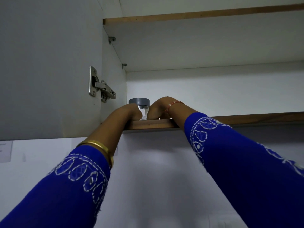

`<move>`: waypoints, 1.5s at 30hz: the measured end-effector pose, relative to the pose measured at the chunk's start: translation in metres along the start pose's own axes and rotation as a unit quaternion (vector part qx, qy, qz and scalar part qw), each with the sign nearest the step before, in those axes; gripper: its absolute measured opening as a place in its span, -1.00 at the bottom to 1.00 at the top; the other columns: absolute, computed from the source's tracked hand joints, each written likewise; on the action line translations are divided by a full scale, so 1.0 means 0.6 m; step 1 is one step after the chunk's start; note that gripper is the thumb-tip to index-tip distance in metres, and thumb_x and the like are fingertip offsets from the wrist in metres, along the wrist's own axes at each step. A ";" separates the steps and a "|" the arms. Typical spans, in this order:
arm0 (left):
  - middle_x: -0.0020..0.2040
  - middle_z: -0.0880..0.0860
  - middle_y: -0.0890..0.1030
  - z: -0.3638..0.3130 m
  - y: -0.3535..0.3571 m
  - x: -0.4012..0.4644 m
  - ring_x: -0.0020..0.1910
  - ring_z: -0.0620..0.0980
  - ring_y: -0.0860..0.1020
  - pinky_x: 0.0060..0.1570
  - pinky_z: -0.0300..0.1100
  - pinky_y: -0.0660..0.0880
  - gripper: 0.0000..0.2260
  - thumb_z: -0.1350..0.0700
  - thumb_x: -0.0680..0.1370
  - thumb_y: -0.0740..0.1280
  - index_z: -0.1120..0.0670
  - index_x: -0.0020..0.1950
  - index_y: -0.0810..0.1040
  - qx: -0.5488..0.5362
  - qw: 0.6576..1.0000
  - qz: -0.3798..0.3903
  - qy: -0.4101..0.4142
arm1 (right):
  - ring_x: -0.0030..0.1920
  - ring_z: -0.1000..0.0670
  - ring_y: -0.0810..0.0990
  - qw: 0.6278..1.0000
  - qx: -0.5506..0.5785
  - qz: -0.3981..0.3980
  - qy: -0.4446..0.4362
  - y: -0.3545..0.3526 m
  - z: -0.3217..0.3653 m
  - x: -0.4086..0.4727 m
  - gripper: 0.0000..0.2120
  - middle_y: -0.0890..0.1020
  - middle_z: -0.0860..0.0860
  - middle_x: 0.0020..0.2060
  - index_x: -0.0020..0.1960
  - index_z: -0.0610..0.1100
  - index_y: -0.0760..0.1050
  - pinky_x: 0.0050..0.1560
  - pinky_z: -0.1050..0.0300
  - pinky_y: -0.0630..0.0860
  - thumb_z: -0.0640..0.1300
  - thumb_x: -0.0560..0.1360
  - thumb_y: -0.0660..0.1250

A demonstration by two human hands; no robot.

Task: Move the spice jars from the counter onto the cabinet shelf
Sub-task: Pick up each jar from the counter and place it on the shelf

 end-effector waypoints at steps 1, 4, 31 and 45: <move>0.29 0.23 0.49 0.005 -0.004 -0.001 0.22 0.18 0.48 0.19 -0.09 0.40 -0.69 0.23 0.59 0.10 0.31 0.27 0.45 -0.032 0.999 -0.016 -0.010 | 0.10 -0.18 0.57 1.000 0.018 0.016 -0.009 0.011 0.005 -0.062 -0.58 0.58 -0.15 0.15 0.23 -0.18 0.49 0.22 -0.07 0.47 -0.01 0.43 0.32; 0.23 0.19 0.55 0.003 -0.021 -0.019 0.21 0.15 0.51 0.06 -0.13 0.43 -0.71 0.25 0.55 0.15 0.27 0.21 0.51 -0.078 0.994 -0.074 0.013 | 0.03 -0.12 0.57 0.998 0.031 -0.035 -0.044 0.010 0.012 -0.180 -0.73 0.59 -0.13 0.09 0.12 -0.23 0.50 0.10 0.07 0.47 -0.12 0.50 0.20; 0.32 0.06 0.51 -0.024 0.135 -0.543 0.46 -0.05 0.27 0.31 -0.40 0.15 -0.70 0.31 0.59 0.12 0.15 0.25 0.52 -0.287 0.940 -0.086 0.162 | 0.41 -0.04 0.38 0.928 0.112 -0.271 -0.231 0.281 -0.119 -0.688 -0.70 0.44 -0.06 0.38 0.24 -0.17 0.54 0.42 0.10 0.28 -0.16 0.56 0.22; 0.21 0.10 0.56 0.051 0.462 -0.899 0.15 -0.16 0.42 0.08 -0.65 0.32 -0.72 0.34 0.56 0.18 0.17 0.21 0.55 -0.392 0.904 0.162 -0.058 | 0.31 -0.06 0.49 0.947 0.317 -0.008 -0.046 0.682 -0.256 -0.897 -0.75 0.54 -0.12 0.29 0.15 -0.23 0.60 0.36 0.08 0.38 -0.21 0.49 0.34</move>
Point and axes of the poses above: each hand's wrist, its own x-axis towards the middle knuckle, its own y-axis out of the palm, z = x × y, the point moved 8 cm from there along x, towards the middle knuckle
